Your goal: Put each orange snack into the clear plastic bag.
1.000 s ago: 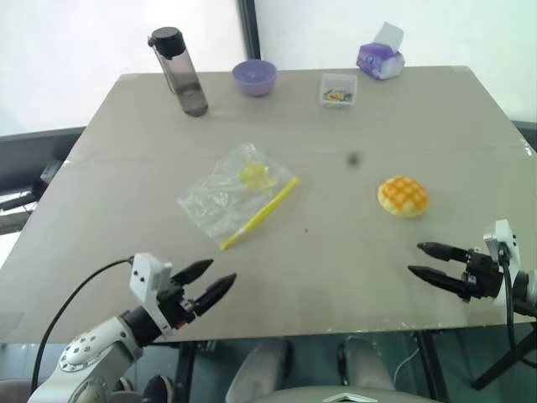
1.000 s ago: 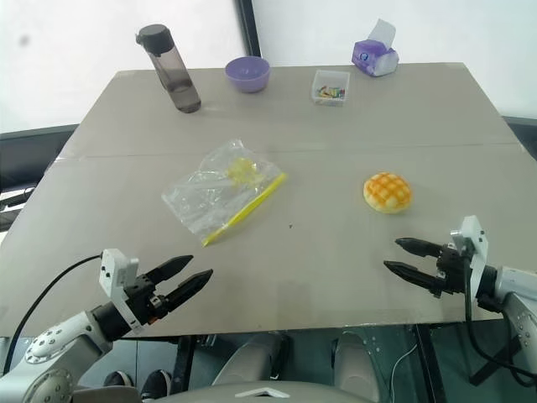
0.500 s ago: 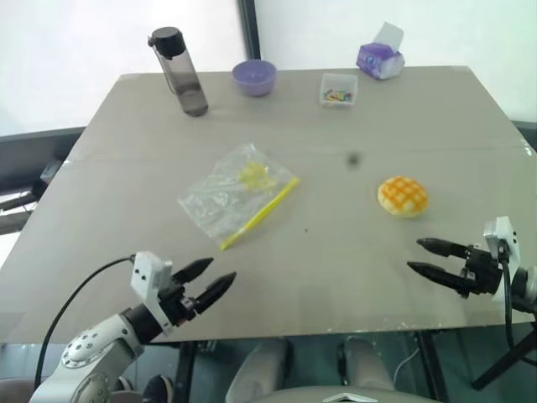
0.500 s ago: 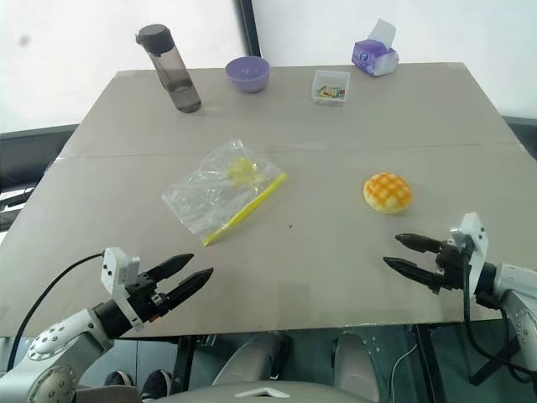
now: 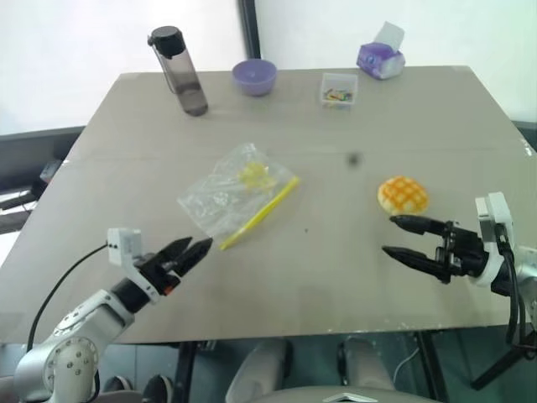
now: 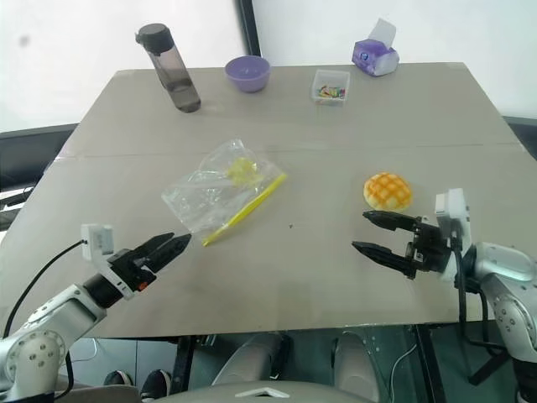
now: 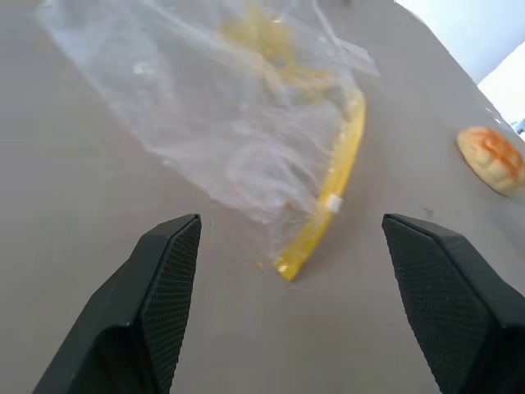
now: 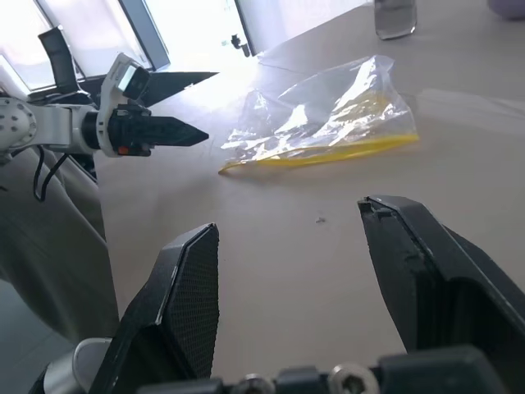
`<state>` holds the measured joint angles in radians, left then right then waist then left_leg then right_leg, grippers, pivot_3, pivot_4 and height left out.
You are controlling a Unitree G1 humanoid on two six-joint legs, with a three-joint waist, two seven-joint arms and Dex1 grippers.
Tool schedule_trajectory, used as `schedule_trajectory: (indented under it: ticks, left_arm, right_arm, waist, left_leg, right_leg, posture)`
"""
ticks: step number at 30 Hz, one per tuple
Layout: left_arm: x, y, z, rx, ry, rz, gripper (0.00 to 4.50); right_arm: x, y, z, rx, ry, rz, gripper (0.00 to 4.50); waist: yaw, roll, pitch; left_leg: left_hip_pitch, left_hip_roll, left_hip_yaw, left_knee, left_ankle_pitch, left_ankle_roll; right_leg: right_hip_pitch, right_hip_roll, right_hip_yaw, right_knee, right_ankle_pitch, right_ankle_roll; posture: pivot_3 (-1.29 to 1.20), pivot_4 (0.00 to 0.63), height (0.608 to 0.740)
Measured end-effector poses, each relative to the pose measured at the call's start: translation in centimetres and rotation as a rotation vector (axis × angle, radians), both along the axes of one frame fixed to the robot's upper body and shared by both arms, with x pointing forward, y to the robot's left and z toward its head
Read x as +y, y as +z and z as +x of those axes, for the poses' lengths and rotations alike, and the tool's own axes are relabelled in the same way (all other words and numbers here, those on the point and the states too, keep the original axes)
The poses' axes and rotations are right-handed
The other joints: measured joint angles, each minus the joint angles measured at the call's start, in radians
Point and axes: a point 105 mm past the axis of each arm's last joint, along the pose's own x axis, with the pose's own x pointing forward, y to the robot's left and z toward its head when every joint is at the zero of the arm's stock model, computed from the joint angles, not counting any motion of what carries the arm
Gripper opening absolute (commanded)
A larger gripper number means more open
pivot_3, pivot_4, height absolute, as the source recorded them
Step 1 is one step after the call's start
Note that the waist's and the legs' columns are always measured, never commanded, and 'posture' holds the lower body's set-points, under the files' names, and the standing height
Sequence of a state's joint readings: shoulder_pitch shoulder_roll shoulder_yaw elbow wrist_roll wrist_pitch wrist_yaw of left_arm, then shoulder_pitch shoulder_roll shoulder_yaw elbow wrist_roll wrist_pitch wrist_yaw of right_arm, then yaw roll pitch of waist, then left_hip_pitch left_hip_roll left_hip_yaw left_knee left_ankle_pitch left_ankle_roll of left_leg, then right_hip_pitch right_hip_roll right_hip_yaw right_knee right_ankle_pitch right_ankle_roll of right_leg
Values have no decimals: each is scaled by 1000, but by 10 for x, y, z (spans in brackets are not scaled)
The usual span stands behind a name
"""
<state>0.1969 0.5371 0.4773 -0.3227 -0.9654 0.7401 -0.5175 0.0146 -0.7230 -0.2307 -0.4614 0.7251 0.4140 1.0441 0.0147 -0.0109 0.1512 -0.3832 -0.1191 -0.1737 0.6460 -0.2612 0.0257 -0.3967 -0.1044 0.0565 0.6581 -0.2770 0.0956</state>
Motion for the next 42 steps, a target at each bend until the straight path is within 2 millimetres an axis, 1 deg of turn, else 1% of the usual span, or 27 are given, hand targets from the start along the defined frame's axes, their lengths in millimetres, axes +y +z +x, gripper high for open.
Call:
schedule_trajectory:
  ticks: [2, 4, 6, 9, 11, 14, 16, 19, 22, 23, 24, 25, 26, 29, 30, 31, 32, 38, 40, 42]
  left_arm:
    - [-2, -3, 4, 25, 11, -48, 3718]
    - [-5, -6, 6, 46, 4, -63, 3718]
    - [-13, -12, 10, 77, 0, -107, 3718]
    - [-24, -12, 20, 79, 7, -181, 3718]
    - [-31, -13, 28, 82, 19, -215, 3718]
    - [-42, -13, 46, 86, 58, -309, 3718]
    - [-47, -12, 55, 88, 65, -347, 3718]
    - [-52, -13, 65, 95, 58, -349, 3718]
    - [-69, -10, 84, 91, 33, -349, 3718]
    - [-72, -11, 87, 91, 30, -347, 3344]
    - [-72, -11, 88, 93, 31, -345, 3186]
    - [-72, -12, 89, 95, 34, -346, 2905]
    - [-72, -13, 90, 101, 38, -351, 2515]
    - [-73, -20, 91, 126, 44, -372, 1112]
    - [-74, -18, 91, 122, 38, -373, 697]
    - [-76, -15, 91, 118, 25, -373, 136]
    - [-77, -14, 92, 116, 20, -375, 62]
    - [-77, -11, 89, 125, 9, -413, 62]
    - [-79, -8, 85, 149, -18, -487, 62]
    - [-86, -6, 81, 172, -60, -545, 62]
  right_arm:
    - [9, 9, 1, -36, 26, 1, 3013]
    - [12, 12, 0, -45, 35, 1, 3013]
    - [14, 14, 1, -50, 35, 5, 3013]
    - [16, 18, 3, -65, 36, 11, 3013]
    - [18, 18, 3, -68, 34, 11, 3013]
    - [19, 19, 5, -71, 28, 13, 3013]
    - [20, 18, 5, -70, 31, 14, 3013]
    - [21, 17, 5, -68, 33, 17, 3013]
    - [21, 15, 6, -66, 24, 16, 3013]
    - [20, 15, 6, -68, 21, 14, 3114]
    - [20, 14, 6, -68, 20, 12, 3114]
    - [19, 14, 7, -67, 18, 11, 3114]
    - [19, 13, 7, -66, 16, 9, 3114]
    - [18, 13, 7, -71, 11, 13, 3114]
    - [18, 12, 7, -72, 10, 15, 3114]
    - [19, 12, 8, -74, 9, 19, 3114]
    - [19, 12, 8, -75, 9, 21, 3114]
    - [20, 7, 12, -77, -2, 10, 3114]
    - [26, -2, 21, -83, -24, -46, 3114]
    - [32, -14, 27, -86, -36, -106, 3114]
  waist:
    - [0, 0, 0]
    - [0, 0, 0]
    - [0, 0, 0]
    - [3, -1, 0]
    - [3, 0, -1]
    - [6, 0, -2]
    - [10, 1, -2]
    - [13, 2, -4]
    - [31, 6, -7]
    - [31, 6, -7]
    - [29, 6, -7]
    - [29, 6, -7]
    - [29, 6, -7]
    - [29, 6, -7]
    - [29, 6, -7]
    - [29, 7, -8]
    - [29, 8, -8]
    - [24, 9, -9]
    - [22, 9, -9]
    - [25, 8, -9]
  left_leg:
    - [0, 0, 0, 0, 0, 1]
    - [0, 0, 0, 0, -1, 1]
    - [0, 0, 0, 0, 0, 0]
    - [0, 0, -1, 1, 0, 0]
    - [0, 0, 0, 2, 0, 0]
    - [1, -1, 0, 3, 0, 0]
    - [2, -1, -1, 4, 0, 0]
    - [2, -1, 0, 4, 0, 0]
    - [2, -2, -1, 5, 0, 0]
    - [2, -2, -1, 6, 0, 0]
    - [2, -2, -1, 6, 0, 0]
    - [2, -2, -1, 6, 0, 0]
    - [2, -2, -1, 6, 0, 0]
    - [1, -2, -1, 6, 0, 0]
    - [1, -2, -1, 5, 0, 0]
    - [1, -2, -1, 5, 0, 0]
    - [2, -2, -1, 5, 0, 0]
    - [2, -2, -1, 5, 0, 0]
    - [2, -2, -1, 5, 0, 0]
    - [1, -3, -2, 6, 1, -1]
  right_leg:
    - [0, 0, 0, 0, 0, 0]
    - [0, 0, 0, 1, 0, 0]
    - [0, 0, 0, 1, 0, 0]
    - [0, 0, -1, 1, 0, 0]
    - [1, 0, -1, 2, 0, 0]
    - [2, 0, -1, 3, 0, 0]
    - [2, 0, -1, 3, 0, 0]
    - [3, 0, -1, 4, 0, 0]
    - [3, -1, -2, 4, 0, 0]
    - [4, -1, -1, 4, 0, 1]
    - [4, -1, -1, 4, 0, 1]
    - [3, -1, -1, 4, 0, 1]
    - [3, -1, -1, 4, 0, 1]
    - [3, -1, -1, 4, 0, 1]
    - [3, -1, -1, 4, 0, 1]
    - [3, -1, -1, 4, 0, 1]
    - [3, -1, -1, 4, 0, 1]
    - [3, 0, -1, 4, 0, 1]
    - [2, 0, -1, 4, 0, 1]
    - [2, -1, -1, 4, 0, 1]
  posture:
    - [0, 150, 740]
    - [0, 150, 740]
    - [0, 150, 740]
    - [0, 150, 740]
    - [0, 150, 740]
    - [0, 150, 740]
    - [0, 150, 740]
    - [0, 150, 740]
    - [0, 150, 740]
    - [0, 150, 740]
    - [0, 150, 740]
    - [0, 150, 740]
    - [0, 150, 740]
    - [0, 150, 740]
    - [0, 150, 740]
    - [0, 150, 740]
    - [0, 150, 740]
    - [0, 150, 740]
    - [0, 150, 740]
    - [0, 150, 740]
